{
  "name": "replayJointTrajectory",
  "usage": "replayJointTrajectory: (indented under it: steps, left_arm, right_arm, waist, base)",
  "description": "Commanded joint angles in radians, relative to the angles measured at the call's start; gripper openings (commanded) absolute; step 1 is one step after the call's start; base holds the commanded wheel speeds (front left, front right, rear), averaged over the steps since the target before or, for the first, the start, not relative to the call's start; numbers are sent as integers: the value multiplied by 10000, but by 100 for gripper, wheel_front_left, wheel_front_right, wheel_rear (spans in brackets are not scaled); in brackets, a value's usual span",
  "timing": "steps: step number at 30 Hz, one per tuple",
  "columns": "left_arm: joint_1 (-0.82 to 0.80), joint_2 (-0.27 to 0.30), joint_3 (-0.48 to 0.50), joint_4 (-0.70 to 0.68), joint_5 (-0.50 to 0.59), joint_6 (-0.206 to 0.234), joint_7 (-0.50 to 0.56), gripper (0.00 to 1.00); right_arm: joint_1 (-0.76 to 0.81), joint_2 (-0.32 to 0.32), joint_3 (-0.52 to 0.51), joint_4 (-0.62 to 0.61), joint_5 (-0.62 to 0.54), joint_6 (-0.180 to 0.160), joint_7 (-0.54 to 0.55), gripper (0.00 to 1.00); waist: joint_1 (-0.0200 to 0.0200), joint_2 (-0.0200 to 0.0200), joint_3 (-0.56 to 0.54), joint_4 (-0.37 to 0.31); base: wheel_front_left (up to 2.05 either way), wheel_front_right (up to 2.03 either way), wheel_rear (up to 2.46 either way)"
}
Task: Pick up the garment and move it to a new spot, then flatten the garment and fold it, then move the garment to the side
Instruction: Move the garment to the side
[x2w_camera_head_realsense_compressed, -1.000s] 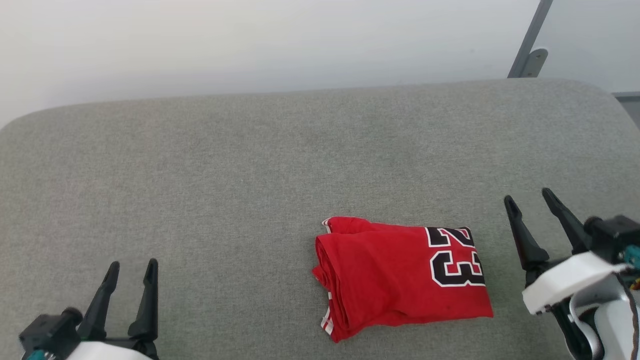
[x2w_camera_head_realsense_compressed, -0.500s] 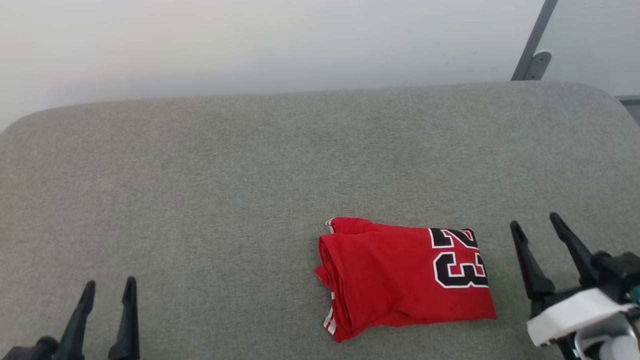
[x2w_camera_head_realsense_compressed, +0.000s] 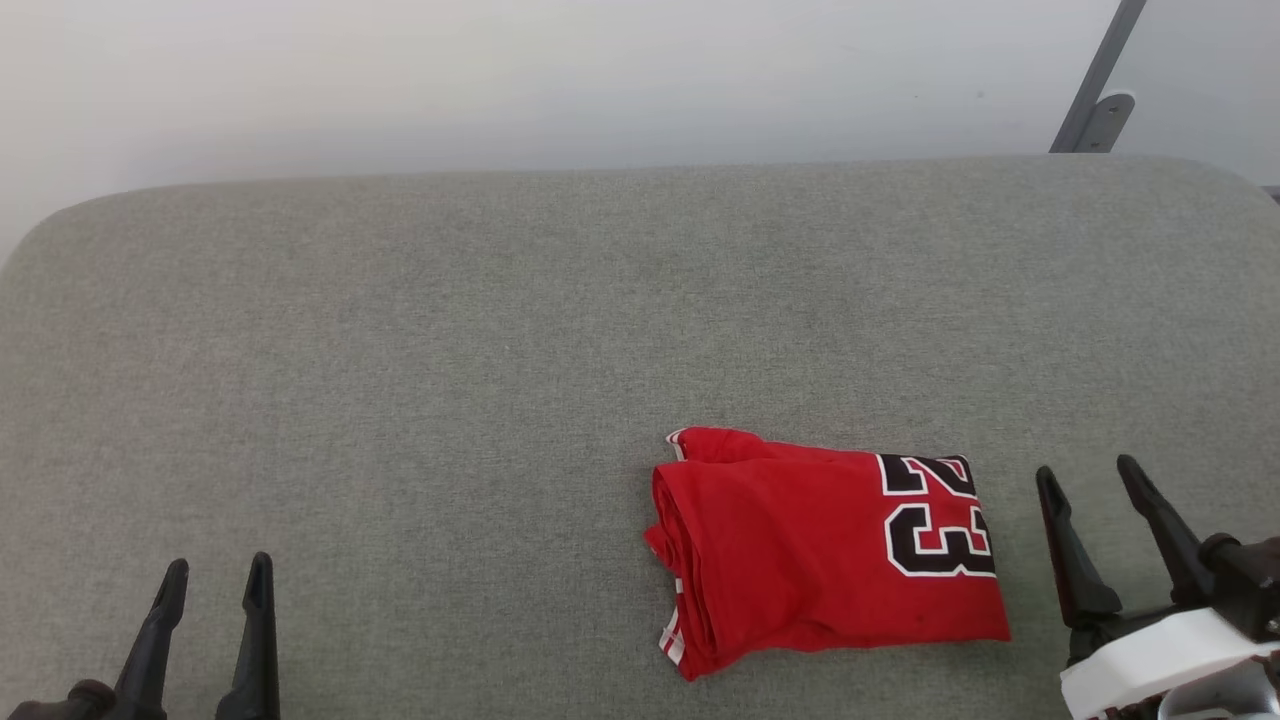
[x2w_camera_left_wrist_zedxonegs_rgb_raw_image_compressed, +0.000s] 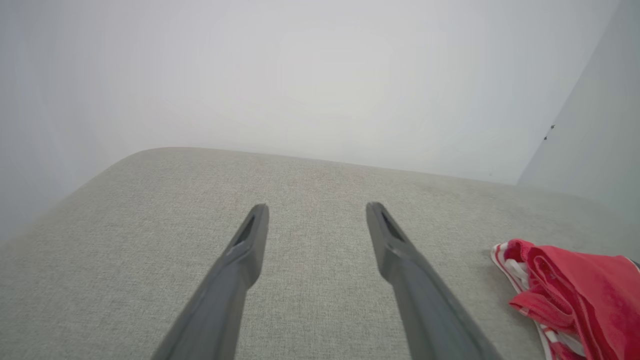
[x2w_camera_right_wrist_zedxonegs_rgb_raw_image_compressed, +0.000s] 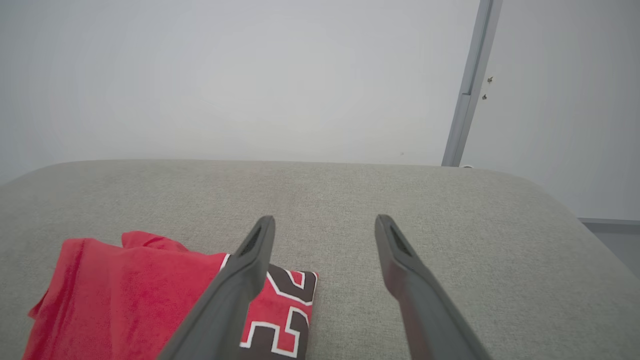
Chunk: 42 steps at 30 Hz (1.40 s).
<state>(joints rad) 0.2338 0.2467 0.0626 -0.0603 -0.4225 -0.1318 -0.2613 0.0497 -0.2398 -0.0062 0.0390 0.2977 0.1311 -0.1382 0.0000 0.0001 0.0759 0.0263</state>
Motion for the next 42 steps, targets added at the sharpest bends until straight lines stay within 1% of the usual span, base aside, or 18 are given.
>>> replayJointTrajectory:
  steps: [1, 6, 10, 15, 17, 21, 24, 26, 29, 31, 32, 33, 34, 35, 36, 37, 40, 42]
  left_arm:
    - [-17, 44, -32, -36, -36, 24, -52, 100]
    - [-207, 94, -100, -73, -80, 24, -50, 100]
    - [-369, 163, -226, 25, -185, 24, -50, 100]
    - [-839, 331, -478, -8, -391, 24, -52, 100]
    - [-1164, 474, -661, -66, -466, 24, -52, 100]
    - [-1737, 732, -957, -88, -634, 24, -52, 100]
    - [-2110, 862, -1156, -52, -798, 24, -52, 100]
    - [-2346, 919, -1250, -55, -907, 24, -52, 100]
    - [-2652, 965, -1396, -41, -1044, 24, -52, 100]
    - [-2825, 1022, -1483, -15, -1073, 24, -50, 100]
    - [-2903, 1053, -1511, -3, -1074, 24, -52, 100]
    - [-2983, 1084, -1557, 25, -1081, 24, -52, 100]
    - [-3048, 1114, -1598, 43, -1087, 24, -52, 100]
    - [-3048, 1114, -1598, 43, -1087, 24, -52, 100]
    - [-3132, 1155, -1636, 46, -1086, 24, -52, 100]
    - [-3219, 1203, -1662, 13, -1058, 24, -52, 100]
    - [-3376, 1310, -1743, -114, -1082, 24, -52, 100]
    - [-3425, 1439, -1871, -221, -1107, 24, -52, 100]
  right_arm:
    - [1, 24, 23, -11, 10, -8, 125, 100]
    - [-228, -186, 247, 21, -108, -8, 852, 100]
    - [-559, -484, 391, -68, -111, -8, 2004, 100]
    - [-1349, -1083, 888, -569, -3, -10, 4083, 100]
    - [-1702, -1380, 1207, -842, 24, -8, 5211, 100]
    - [-2061, -1590, 1409, -1294, 398, -10, 7718, 100]
    - [-1831, -1483, 1241, -1751, 628, -8, 9487, 100]
    - [-1712, -1362, 1112, -2179, 628, -7, 10414, 100]
    - [-1621, -1023, 990, -2607, 439, -5, 11077, 100]
    - [-1645, -789, 954, -2754, 302, -5, 11243, 100]
    - [-1689, -675, 929, -2795, 223, -5, 11275, 75]
    - [-1710, -566, 915, -2820, 136, -5, 11268, 43]
    - [-1724, -476, 926, -2840, 67, -5, 11264, 20]
    - [-1724, -476, 926, -2840, 67, -5, 11264, 20]
    - [-1760, -389, 905, -2852, -2, -5, 11175, 3]
    - [-1803, -324, 868, -2845, -64, -7, 11105, 0]
    - [-1861, -244, 669, -2862, -214, -16, 10841, 0]
    - [-1900, -249, 332, -2932, -292, -31, 10563, 0]
  waist:
    - [0, -1, 17, 22]
    - [0, -1, 213, 71]
    - [0, -1, 482, 81]
    - [0, -1, 1146, 65]
    - [0, -1, 1556, 87]
    - [0, -1, 2234, 240]
    - [0, -1, 2625, 398]
    - [0, -1, 2920, 485]
    - [0, -1, 3286, 616]
    - [0, -1, 3480, 676]
    - [0, -1, 3557, 697]
    - [0, -1, 3612, 711]
    - [0, -1, 3654, 711]
    - [0, -1, 3654, 711]
    - [0, -1, 3696, 697]
    - [0, -1, 3725, 666]
    - [0, -1, 3753, 467]
    - [0, -1, 3746, 282]
  base:
    - [0, 0, 0]
    - [0, 0, 0]
    - [0, 0, 0]
    - [0, 0, 0]
    - [0, 0, 0]
    - [0, 0, 0]
    - [0, 0, 0]
    - [0, 0, 0]
    - [0, 0, 0]
    - [0, 0, 0]
    - [0, 0, 0]
    - [0, 0, 0]
    - [0, 0, 0]
    - [0, 0, 0]
    - [0, 0, 0]
    - [0, 0, 0]
    - [0, 0, 0]
    - [0, 0, 0]
